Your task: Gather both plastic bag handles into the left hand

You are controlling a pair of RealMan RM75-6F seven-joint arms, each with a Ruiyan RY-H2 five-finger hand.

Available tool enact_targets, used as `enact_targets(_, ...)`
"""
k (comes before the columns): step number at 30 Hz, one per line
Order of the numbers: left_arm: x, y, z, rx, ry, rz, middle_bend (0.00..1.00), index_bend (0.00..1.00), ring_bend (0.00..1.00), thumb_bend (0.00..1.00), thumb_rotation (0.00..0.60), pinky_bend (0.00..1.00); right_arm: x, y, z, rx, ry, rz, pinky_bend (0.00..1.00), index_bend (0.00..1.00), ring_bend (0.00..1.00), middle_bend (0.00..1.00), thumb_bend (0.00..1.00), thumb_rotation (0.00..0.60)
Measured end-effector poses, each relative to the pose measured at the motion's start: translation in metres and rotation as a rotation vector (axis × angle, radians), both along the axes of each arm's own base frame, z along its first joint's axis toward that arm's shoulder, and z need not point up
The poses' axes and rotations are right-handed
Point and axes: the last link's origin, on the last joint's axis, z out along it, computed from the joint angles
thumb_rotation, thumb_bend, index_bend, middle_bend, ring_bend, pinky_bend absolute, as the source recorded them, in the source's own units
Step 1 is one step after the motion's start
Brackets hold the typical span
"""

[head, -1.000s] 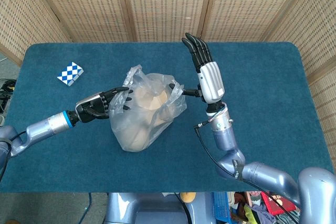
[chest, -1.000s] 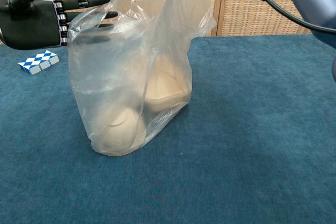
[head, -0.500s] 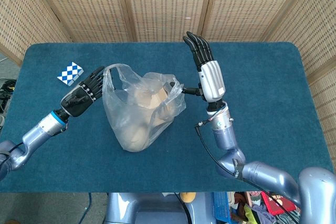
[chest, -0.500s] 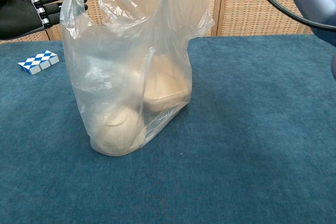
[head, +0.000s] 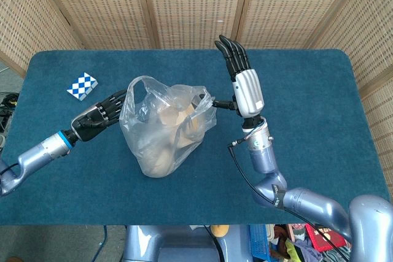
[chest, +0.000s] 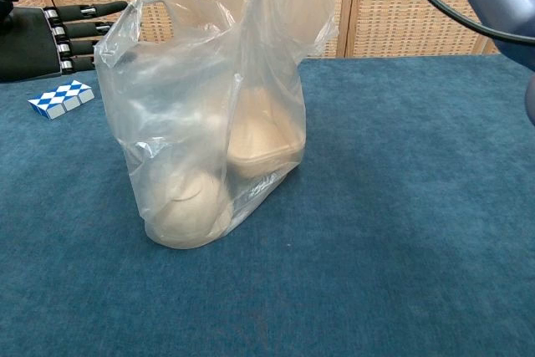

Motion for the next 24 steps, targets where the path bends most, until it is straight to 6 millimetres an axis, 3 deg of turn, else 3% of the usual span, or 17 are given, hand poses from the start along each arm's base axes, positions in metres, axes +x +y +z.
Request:
enact_targets(12, -0.014, -0.006, 0.02, 0.015, 0.04, -0.025, 0.0, 0.0, 0.01, 0.07, 0.6, 0.15, -0.002, -0.003, 0.0, -0.007, 0.003, -0.016, 0.04, 0.04, 0.0, 0.07, 0.08, 0.6)
enact_targets(24, -0.025, 0.001, 0.029, -0.001, 0.023, 0.071, 0.0, 0.0, 0.03, 0.07, 0.6, 0.16, -0.004, -0.004, -0.001, -0.002, -0.003, -0.021, 0.04, 0.04, 0.0, 0.07, 0.09, 0.6)
